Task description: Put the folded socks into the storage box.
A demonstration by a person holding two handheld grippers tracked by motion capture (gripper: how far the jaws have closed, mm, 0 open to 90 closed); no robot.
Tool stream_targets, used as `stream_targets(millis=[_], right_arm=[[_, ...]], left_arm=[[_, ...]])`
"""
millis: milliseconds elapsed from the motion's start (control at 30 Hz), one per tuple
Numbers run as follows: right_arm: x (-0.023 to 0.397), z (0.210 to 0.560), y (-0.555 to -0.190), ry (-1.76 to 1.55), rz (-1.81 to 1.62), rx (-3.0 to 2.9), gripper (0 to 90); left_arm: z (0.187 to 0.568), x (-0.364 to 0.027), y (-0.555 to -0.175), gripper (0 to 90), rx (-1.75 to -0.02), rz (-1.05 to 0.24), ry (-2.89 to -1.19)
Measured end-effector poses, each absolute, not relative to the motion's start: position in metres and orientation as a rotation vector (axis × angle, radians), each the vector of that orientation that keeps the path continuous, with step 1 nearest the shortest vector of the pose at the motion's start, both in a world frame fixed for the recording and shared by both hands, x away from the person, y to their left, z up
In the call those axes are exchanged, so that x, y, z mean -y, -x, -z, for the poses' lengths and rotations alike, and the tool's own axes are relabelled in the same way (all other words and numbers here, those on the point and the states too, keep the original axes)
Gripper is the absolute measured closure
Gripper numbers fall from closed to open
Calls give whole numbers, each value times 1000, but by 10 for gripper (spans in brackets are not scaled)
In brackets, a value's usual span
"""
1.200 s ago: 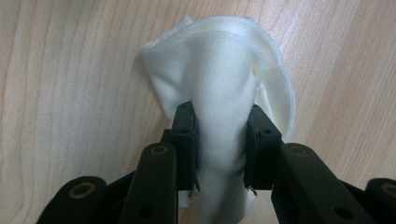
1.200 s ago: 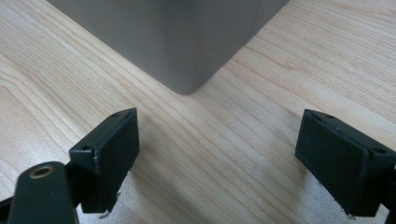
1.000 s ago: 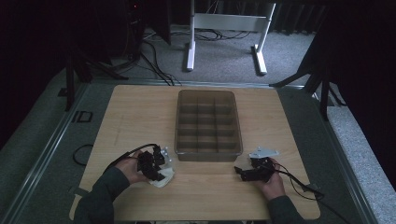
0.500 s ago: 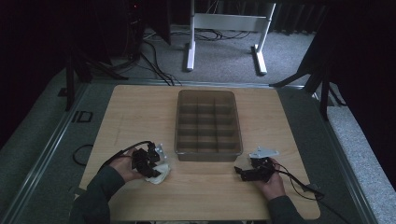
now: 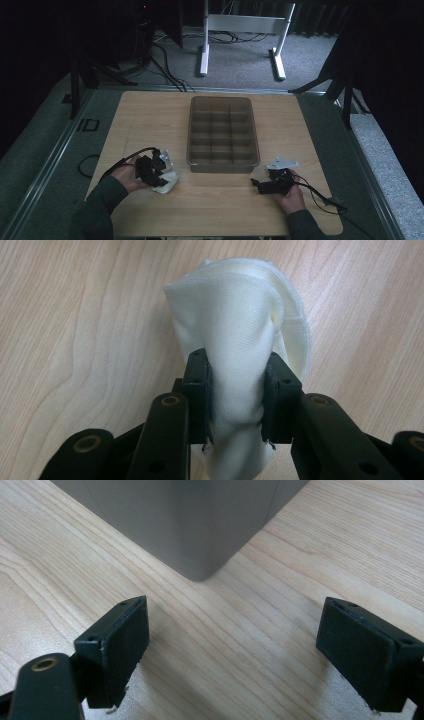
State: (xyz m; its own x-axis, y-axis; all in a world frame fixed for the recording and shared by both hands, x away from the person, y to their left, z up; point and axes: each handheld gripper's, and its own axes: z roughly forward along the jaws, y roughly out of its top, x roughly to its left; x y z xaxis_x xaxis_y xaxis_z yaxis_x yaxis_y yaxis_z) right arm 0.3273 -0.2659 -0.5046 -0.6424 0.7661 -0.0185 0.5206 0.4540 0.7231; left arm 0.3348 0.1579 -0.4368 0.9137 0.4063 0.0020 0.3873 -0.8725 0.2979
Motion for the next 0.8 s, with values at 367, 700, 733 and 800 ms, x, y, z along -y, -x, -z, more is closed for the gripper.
stream_targets(millis=[367,700,733,800], right_arm=[[266,505,-327,-1092,-1000,-2367,132],[266,505,-327,-1092,-1000,-2367,132],[266,505,-327,-1092,-1000,-2367,132],[266,505,-327,-1093,-1000,-2367,132]], left_arm=[[429,-163,-336,699,-600,-115,-2773],[420,-165,-340,699,-596,-124,-2771],[420,-165,-340,699,-596,-124,-2771],[417,-166,-340,699,-592,-134,-2768]])
